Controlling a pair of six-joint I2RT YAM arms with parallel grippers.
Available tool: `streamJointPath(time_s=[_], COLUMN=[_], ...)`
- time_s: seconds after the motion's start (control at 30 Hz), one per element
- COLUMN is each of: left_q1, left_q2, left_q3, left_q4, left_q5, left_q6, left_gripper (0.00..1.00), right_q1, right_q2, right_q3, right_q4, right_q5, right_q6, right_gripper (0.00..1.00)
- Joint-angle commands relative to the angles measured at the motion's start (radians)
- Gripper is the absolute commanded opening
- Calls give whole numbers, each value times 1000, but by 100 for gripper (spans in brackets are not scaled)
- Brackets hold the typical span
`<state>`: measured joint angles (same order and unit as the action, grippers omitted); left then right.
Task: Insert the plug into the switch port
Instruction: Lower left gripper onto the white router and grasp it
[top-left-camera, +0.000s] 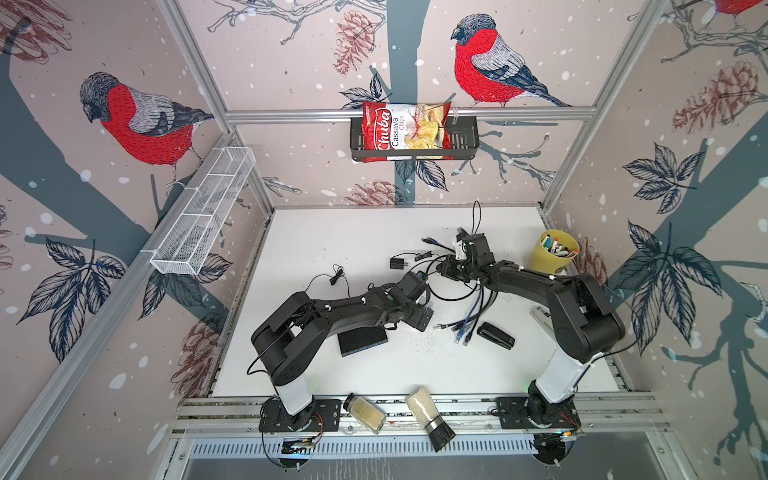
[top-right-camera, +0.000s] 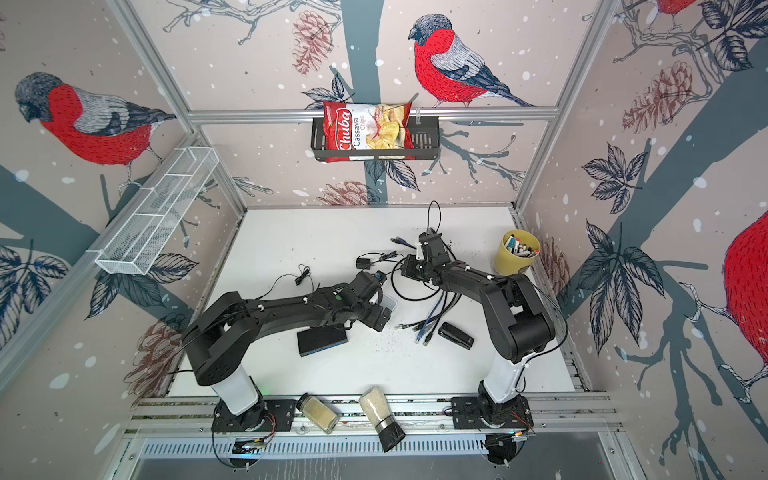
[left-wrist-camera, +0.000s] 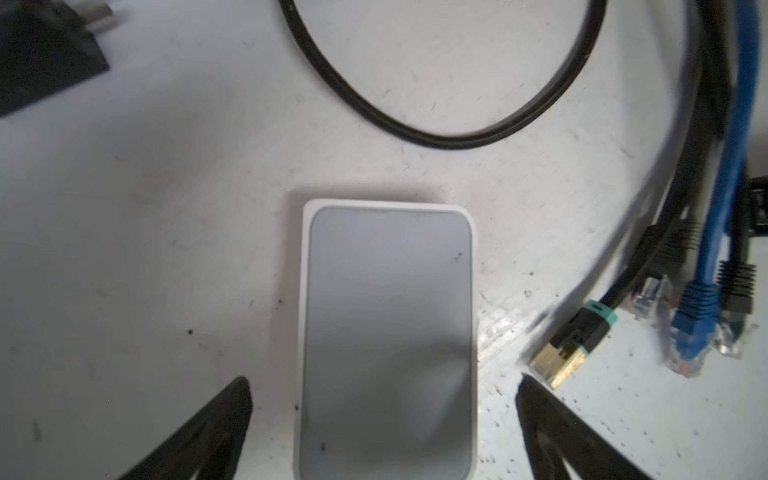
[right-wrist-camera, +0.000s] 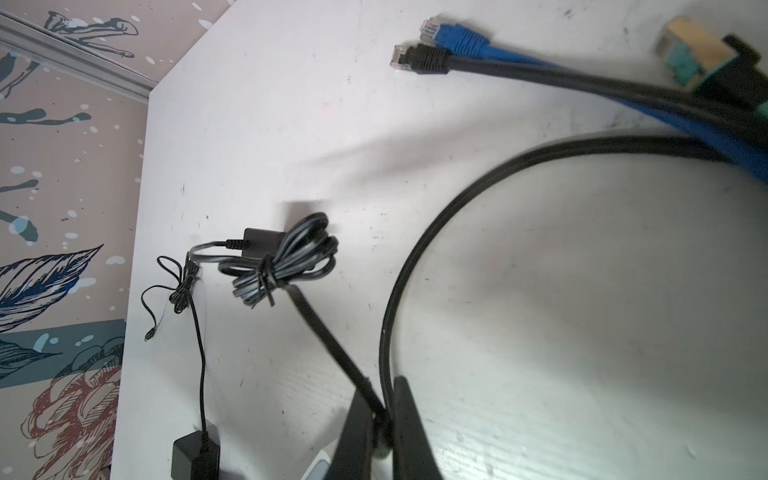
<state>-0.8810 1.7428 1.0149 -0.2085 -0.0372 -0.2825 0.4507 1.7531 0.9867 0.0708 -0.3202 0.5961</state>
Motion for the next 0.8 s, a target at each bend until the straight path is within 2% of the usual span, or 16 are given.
streamJointPath(time_s=[0.0,0.53,0.67,0.77], left_q1=[-4,-6,-6,-5], left_q2=[33,193,219,234], left_q3=[40,243,273,282], left_q4=[-47,-303,-338,-347], left_q5=[-13,-65,-77,-79], left_q6=[-4,4,0,0], left_gripper=[98,93,88,80], right_q1=[-3,-27,-37,-40], right_q2=[-14,-31,-36,-42], right_q3=[-9,-67,-75,-80], right_q4=[8,66,75,81], right_q5=[-10,-35,-45,-49], right_q6=[-21,-7,-5,-4], right_gripper=[5,6,6,6])
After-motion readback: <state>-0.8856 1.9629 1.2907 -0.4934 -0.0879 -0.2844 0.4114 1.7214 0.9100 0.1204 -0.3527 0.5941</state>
